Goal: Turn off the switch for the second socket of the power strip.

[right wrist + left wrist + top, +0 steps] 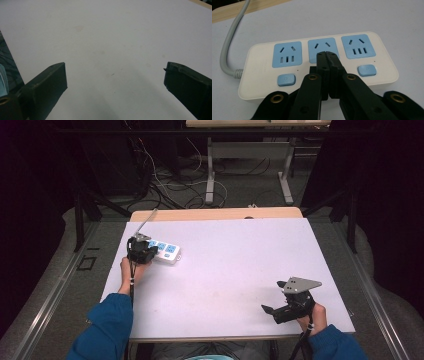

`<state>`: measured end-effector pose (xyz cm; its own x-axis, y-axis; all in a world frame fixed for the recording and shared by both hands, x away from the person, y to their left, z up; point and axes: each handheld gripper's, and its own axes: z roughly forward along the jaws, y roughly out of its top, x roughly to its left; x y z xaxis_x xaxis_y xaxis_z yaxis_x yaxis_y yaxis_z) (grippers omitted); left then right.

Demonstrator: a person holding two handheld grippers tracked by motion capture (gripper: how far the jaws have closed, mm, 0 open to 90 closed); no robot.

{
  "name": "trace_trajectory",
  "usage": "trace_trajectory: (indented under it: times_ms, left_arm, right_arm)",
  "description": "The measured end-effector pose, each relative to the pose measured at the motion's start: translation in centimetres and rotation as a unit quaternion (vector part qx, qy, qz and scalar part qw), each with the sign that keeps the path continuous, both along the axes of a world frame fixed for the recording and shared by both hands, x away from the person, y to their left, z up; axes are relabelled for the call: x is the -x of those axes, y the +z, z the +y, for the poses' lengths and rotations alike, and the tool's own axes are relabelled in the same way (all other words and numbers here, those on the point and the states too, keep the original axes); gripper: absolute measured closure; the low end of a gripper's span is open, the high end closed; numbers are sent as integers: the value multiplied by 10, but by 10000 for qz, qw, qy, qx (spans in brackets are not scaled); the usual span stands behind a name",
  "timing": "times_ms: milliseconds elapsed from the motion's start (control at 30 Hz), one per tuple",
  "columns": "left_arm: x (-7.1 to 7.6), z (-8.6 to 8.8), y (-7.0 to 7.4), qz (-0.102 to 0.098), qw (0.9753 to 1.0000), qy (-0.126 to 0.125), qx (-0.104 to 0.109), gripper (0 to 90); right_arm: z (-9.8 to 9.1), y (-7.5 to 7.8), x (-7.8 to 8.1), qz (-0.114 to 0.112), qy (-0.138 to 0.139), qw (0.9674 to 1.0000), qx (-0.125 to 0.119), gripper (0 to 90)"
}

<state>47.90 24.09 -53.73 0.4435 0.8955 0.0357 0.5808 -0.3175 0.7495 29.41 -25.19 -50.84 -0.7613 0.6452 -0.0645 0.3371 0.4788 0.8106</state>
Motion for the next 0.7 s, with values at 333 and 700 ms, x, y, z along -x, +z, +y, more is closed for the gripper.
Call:
trace_trajectory:
  times_ms: [333,700]
  left_arm:
    - [7,0,10,149,9999,48,-67,427]
    - [46,1,32,40,9997,-95,-217,58]
  right_arm:
    - [0,0,0,5,16,10000,-9,40]
    - [0,0,1,-12,-10,10000,7,40]
